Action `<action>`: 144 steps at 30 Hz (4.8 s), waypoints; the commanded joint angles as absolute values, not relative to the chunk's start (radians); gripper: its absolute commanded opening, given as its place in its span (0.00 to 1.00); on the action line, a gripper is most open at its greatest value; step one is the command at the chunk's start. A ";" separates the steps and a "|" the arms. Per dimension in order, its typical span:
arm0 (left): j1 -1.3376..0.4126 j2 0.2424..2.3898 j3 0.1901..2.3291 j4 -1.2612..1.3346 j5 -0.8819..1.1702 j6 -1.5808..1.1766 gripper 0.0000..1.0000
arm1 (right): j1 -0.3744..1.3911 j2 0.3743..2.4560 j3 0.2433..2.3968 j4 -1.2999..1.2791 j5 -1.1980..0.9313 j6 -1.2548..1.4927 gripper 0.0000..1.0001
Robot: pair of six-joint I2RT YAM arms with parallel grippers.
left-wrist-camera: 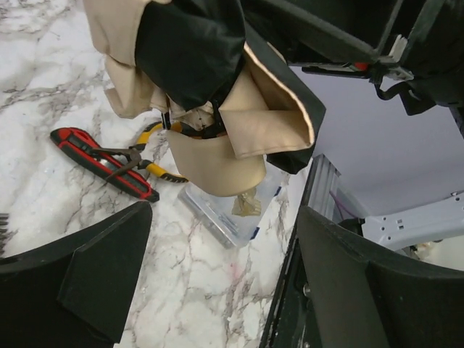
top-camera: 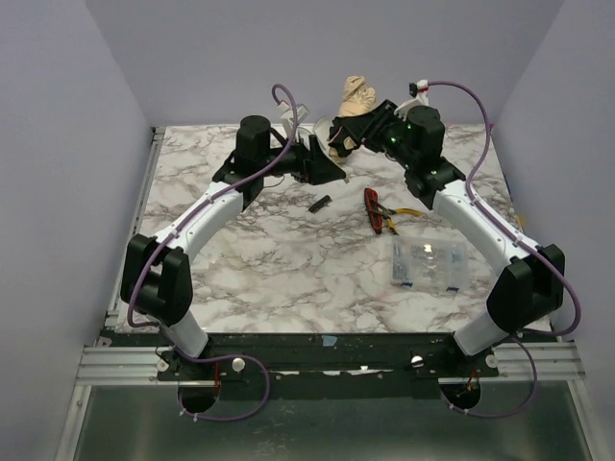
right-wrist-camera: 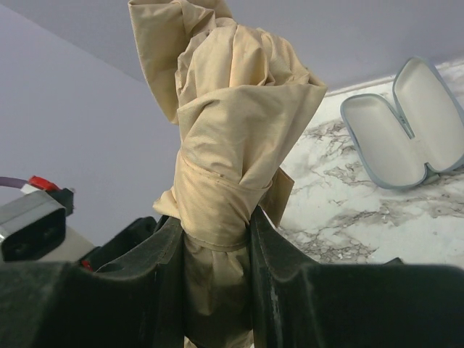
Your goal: Open the umbrella
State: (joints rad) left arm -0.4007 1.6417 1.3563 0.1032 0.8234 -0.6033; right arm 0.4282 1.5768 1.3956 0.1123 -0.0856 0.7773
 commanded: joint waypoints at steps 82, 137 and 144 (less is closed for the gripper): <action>-0.413 1.628 1.391 0.283 1.054 -0.604 0.51 | 0.365 1.586 1.509 0.624 -0.515 0.823 0.00; -0.423 1.563 1.333 0.100 0.998 -0.381 0.68 | 0.310 1.667 1.695 0.653 -0.474 0.809 0.00; -0.476 1.586 1.274 0.045 0.973 -0.271 0.61 | 0.310 1.678 1.749 0.648 -0.471 0.825 0.00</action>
